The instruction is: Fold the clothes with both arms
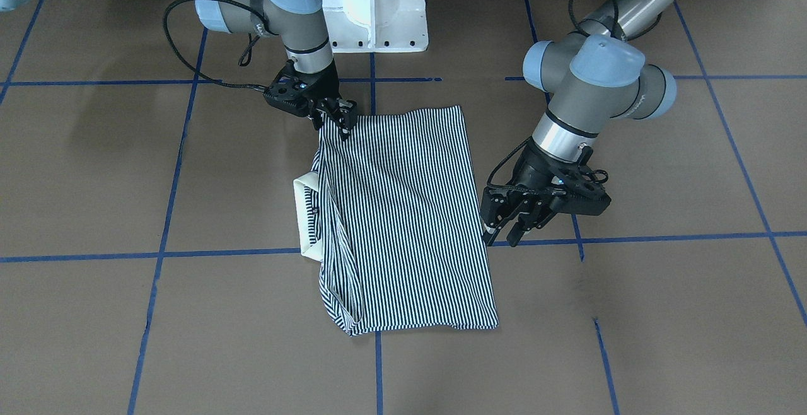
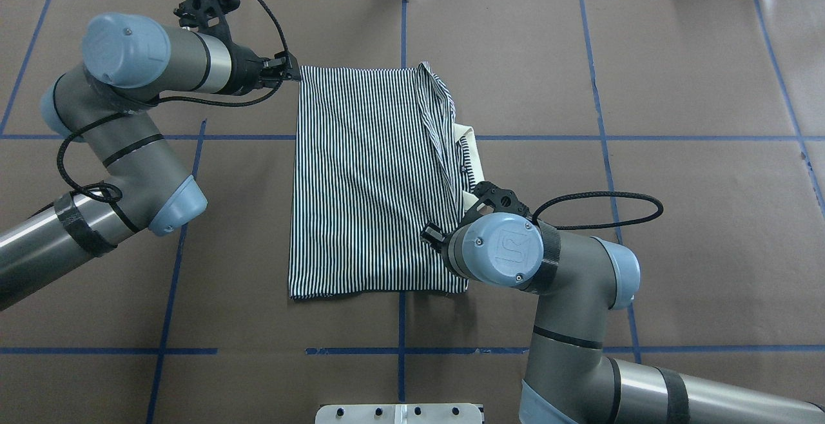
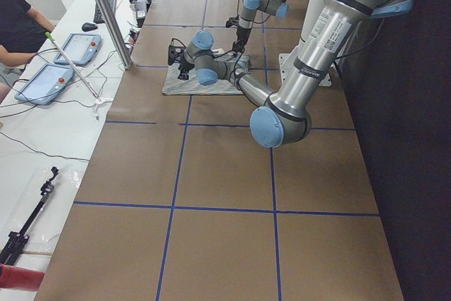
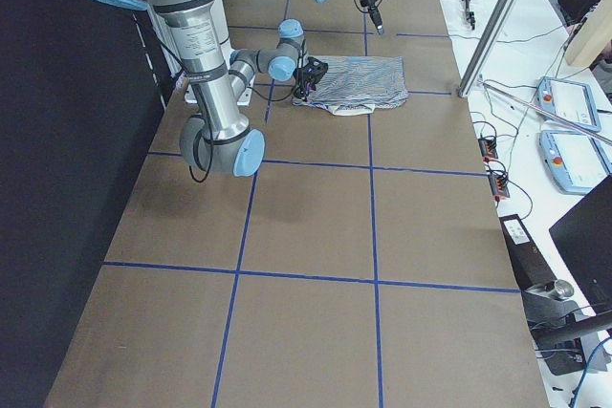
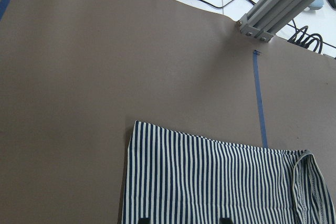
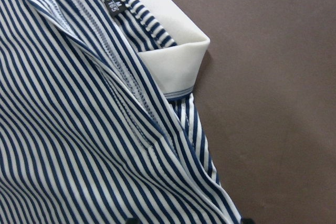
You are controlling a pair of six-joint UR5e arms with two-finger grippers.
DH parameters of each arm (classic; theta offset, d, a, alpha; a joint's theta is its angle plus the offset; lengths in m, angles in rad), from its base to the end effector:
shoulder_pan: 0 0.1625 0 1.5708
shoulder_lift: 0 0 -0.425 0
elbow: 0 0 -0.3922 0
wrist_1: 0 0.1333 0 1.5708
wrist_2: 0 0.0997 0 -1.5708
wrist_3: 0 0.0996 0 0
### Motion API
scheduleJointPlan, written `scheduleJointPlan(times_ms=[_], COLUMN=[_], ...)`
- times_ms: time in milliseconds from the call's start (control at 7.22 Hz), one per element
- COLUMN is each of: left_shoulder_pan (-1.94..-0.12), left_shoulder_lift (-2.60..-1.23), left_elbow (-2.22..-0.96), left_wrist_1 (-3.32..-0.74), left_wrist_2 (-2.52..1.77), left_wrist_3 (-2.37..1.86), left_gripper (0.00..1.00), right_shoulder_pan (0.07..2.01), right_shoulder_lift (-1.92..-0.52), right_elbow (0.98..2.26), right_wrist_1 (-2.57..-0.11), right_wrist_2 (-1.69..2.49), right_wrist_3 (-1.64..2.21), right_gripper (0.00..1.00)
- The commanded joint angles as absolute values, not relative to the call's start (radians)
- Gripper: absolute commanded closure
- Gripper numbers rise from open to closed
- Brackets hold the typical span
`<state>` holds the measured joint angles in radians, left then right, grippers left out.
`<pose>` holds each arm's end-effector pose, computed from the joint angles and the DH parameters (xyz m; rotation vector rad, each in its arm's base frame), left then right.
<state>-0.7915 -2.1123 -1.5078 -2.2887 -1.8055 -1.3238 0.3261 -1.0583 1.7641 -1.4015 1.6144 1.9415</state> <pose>0.4093 -0.5710 0.2887 0.4139 1.1411 -0.3361 -0.5718 -0.3295 0.2657 -0.0614 -0.8898 0.6319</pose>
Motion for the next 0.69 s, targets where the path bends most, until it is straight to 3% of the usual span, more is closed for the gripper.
scheduleJointPlan(times_ms=[0,416,554], left_shoulder_pan=[-0.792,-0.792,-0.792], left_shoulder_lift=[-2.112,-2.112,-2.112], left_elbow=[-1.509,-1.522,-1.522], left_wrist_1=[-2.289,-2.275,-2.275], left_wrist_2=[-1.805,-1.805,-1.805], left_wrist_3=[-1.324,-1.324,-1.324], left_gripper=[0.47,0.47,0.47], right_shoulder_pan=[0.314,0.314,0.314], right_shoulder_lift=[-1.055,-1.061,-1.062], right_elbow=[1.753,1.752,1.752], right_wrist_1=[-1.401,-1.404,-1.404], right_wrist_2=[1.614,1.614,1.614], right_wrist_3=[1.982,1.982,1.982], right_gripper=[0.25,0.26,0.4])
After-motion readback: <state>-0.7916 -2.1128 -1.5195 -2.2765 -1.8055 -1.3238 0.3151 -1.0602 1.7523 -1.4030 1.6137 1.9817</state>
